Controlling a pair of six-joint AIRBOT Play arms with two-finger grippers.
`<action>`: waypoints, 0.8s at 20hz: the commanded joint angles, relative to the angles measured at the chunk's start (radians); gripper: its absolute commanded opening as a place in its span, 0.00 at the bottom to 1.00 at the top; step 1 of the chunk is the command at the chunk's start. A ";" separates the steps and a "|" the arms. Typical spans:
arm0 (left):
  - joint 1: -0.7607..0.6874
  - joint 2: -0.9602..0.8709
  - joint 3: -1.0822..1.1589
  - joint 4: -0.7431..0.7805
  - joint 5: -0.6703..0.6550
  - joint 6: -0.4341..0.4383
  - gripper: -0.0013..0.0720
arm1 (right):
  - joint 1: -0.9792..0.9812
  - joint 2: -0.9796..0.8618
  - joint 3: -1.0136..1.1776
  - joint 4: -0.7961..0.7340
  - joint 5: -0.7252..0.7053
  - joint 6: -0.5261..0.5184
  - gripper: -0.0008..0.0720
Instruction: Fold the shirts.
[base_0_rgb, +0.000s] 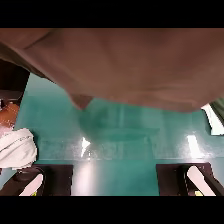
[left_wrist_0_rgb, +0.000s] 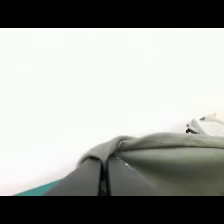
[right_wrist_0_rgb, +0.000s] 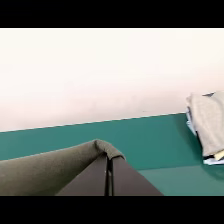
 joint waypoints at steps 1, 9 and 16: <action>0.001 0.027 -0.027 -0.003 -0.003 0.000 0.05 | -0.040 -0.027 0.035 -0.003 0.064 0.008 0.03; 0.001 -0.294 -0.344 -0.032 -0.164 -0.023 0.05 | 0.108 -0.205 -0.302 -0.204 0.203 0.052 0.03; 0.001 -0.704 -0.360 -0.051 -0.134 -0.022 0.05 | 0.458 -0.546 -0.352 -0.510 0.058 0.144 0.03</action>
